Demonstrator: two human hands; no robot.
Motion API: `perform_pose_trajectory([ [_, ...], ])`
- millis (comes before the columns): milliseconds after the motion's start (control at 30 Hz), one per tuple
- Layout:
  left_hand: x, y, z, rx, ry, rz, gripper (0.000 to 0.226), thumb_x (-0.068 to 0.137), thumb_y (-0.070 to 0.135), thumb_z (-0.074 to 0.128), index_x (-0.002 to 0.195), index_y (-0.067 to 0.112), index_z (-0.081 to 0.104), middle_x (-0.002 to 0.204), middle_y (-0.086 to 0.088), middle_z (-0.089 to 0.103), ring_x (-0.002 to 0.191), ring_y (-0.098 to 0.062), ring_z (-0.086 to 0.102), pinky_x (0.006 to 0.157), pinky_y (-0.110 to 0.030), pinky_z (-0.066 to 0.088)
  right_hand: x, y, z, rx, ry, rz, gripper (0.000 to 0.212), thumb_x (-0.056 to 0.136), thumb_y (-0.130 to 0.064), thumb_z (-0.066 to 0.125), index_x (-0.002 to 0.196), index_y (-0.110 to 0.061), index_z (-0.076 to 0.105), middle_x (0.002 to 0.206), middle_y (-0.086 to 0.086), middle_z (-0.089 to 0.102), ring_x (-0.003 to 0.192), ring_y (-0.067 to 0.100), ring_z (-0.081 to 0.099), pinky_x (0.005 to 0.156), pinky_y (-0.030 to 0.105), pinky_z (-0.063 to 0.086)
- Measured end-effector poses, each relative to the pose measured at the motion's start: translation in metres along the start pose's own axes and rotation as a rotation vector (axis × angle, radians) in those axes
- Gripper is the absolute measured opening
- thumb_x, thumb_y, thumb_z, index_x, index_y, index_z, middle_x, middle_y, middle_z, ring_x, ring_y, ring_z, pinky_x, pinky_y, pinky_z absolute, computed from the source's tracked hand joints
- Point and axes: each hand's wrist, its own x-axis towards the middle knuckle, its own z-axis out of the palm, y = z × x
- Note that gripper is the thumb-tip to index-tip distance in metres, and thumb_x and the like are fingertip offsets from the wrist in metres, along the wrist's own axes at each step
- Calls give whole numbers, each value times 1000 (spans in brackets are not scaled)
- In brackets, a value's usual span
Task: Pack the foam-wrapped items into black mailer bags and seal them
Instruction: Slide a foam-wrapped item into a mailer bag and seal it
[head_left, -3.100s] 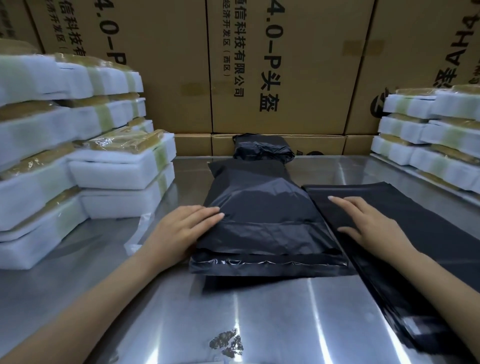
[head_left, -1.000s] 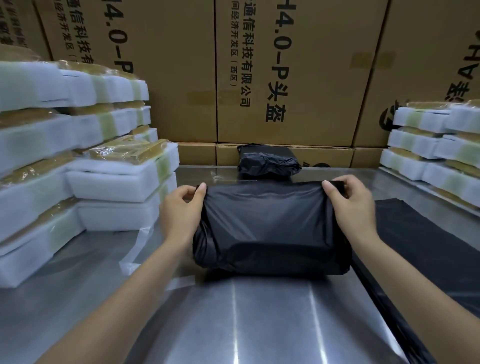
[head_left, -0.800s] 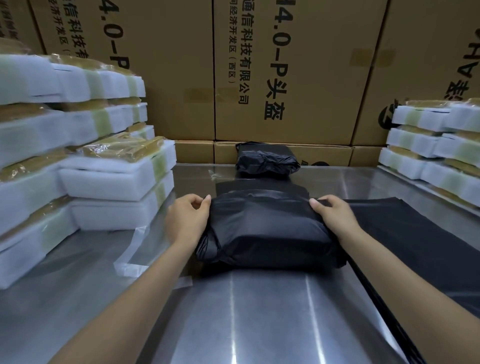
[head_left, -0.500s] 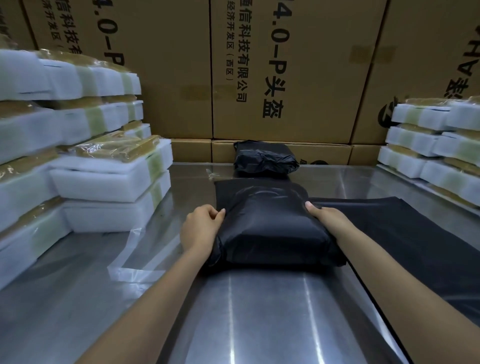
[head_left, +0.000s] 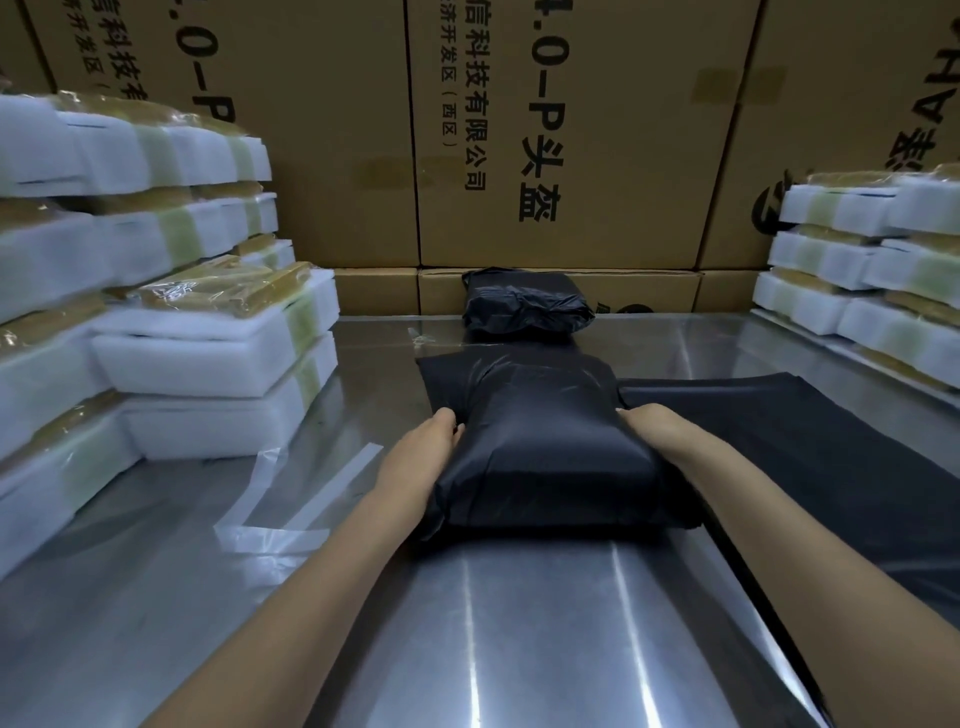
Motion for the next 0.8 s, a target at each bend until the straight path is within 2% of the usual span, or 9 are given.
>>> perform_pose_trajectory([
  [133, -7, -5, -4, 405, -182, 108, 15, 97, 27, 38, 93, 13, 36, 99, -10, 50, 87, -25, 45, 78, -35, 33, -12, 3, -6, -227, -100, -82, 40, 105, -22, 30, 120, 3, 59, 123, 18, 59, 104, 26, 54, 80, 28, 34],
  [267, -21, -6, -23, 757, -305, 284, 39, 97, 29, 41, 133, 17, 32, 124, -15, 56, 109, -34, 56, 83, -40, 44, -22, -2, -14, -420, -182, -74, 43, 106, -26, 28, 122, -1, 59, 126, 16, 59, 104, 25, 55, 80, 28, 36],
  [367, -33, 14, -39, 1153, -408, 116, 49, 97, 32, 43, 144, 26, 29, 137, -5, 47, 122, -29, 48, 93, -40, 40, -36, -12, -17, -721, 21, -31, 40, 103, -37, 33, 121, -10, 57, 125, 11, 58, 110, 29, 56, 80, 33, 41],
  [433, -38, 26, -49, 1320, -358, 21, 47, 95, 43, 45, 137, 24, 41, 133, -2, 48, 121, -27, 48, 95, -39, 40, -43, -21, -20, -896, 250, -65, 37, 101, -41, 39, 120, -13, 56, 122, 9, 59, 109, 29, 56, 73, 32, 38],
  [500, -34, 39, -64, 1156, -141, 78, 39, 95, 43, 46, 125, 20, 53, 121, -3, 56, 110, -25, 55, 88, -37, 44, -38, -31, -25, -772, 417, -109, 40, 100, -44, 39, 123, -13, 50, 121, 11, 58, 108, 31, 55, 69, 33, 36],
  [600, -13, 47, -67, 328, 241, 277, 44, 94, 49, 44, 131, 27, 51, 133, -5, 54, 119, -26, 52, 96, -40, 45, -20, -37, -25, -296, 456, -266, 51, 97, -52, 40, 133, -17, 44, 132, 9, 52, 119, 30, 49, 82, 40, 44],
  [667, 0, 47, -48, -60, 190, 258, 66, 90, 65, 38, 147, 34, 27, 158, -2, 19, 144, -25, 18, 113, -49, 22, -12, -31, -10, -87, 360, -347, 64, 91, -58, 47, 144, -22, 37, 151, 6, 36, 140, 27, 30, 107, 45, 35],
  [733, 12, 40, -18, -194, 90, 137, 73, 88, 72, 28, 150, 40, 5, 159, 4, -12, 146, -24, -12, 114, -55, -3, -5, -22, 6, 102, 253, -319, 72, 87, -61, 51, 148, -31, 29, 161, 3, 13, 148, 23, 9, 116, 47, 19],
  [800, 23, 30, 4, -352, 58, 61, 71, 89, 68, 29, 149, 41, 2, 159, 3, -16, 145, -23, -17, 111, -56, -10, 3, -16, 13, 290, 123, -260, 76, 86, -62, 53, 150, -37, 22, 162, 1, -2, 149, 22, 1, 115, 47, 13],
])
